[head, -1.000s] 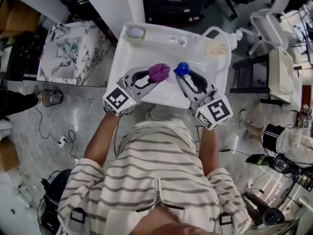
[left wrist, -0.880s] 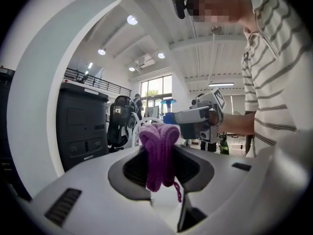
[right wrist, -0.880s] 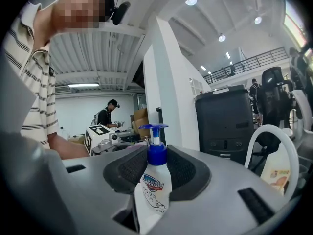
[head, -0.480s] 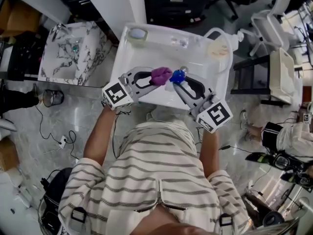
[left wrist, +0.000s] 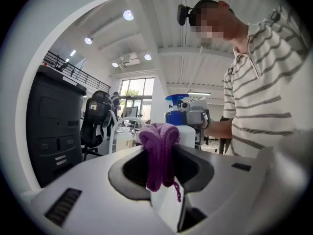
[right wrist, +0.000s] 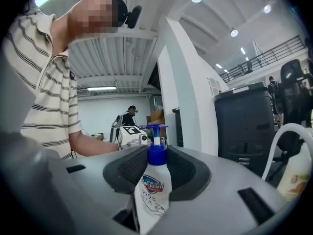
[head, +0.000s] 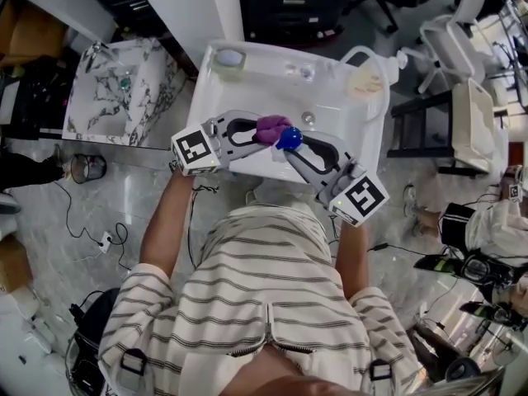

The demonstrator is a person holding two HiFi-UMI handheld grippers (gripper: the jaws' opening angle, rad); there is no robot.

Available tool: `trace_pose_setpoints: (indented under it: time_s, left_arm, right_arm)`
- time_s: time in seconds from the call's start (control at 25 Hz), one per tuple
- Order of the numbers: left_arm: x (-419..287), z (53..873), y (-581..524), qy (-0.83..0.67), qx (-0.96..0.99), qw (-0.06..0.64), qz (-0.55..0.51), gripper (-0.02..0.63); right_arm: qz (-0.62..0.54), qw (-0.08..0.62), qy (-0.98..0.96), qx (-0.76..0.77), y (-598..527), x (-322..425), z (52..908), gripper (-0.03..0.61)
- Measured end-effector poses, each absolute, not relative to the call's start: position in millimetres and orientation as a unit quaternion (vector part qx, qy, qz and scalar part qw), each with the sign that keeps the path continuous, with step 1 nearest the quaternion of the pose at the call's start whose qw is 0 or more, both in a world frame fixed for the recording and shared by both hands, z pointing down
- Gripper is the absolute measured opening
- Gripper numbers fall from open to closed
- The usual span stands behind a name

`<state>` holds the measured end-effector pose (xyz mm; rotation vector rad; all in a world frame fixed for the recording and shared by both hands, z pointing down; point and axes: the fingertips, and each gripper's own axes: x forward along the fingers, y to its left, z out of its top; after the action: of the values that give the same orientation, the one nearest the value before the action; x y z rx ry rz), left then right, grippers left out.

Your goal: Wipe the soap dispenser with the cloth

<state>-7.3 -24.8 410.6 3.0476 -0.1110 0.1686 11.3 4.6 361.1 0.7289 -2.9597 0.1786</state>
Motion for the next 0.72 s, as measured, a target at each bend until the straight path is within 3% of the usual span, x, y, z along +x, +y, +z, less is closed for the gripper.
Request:
trace_pose_setpoints:
  time_s: [0.72]
  left_arm:
    - [0.6, 438.2, -13.3, 0.034, 0.991, 0.101, 0.077, 0.117]
  right_arm:
    - [0.078, -0.004, -0.978, 0.191, 18.2, 5.3, 346.8, 0.133]
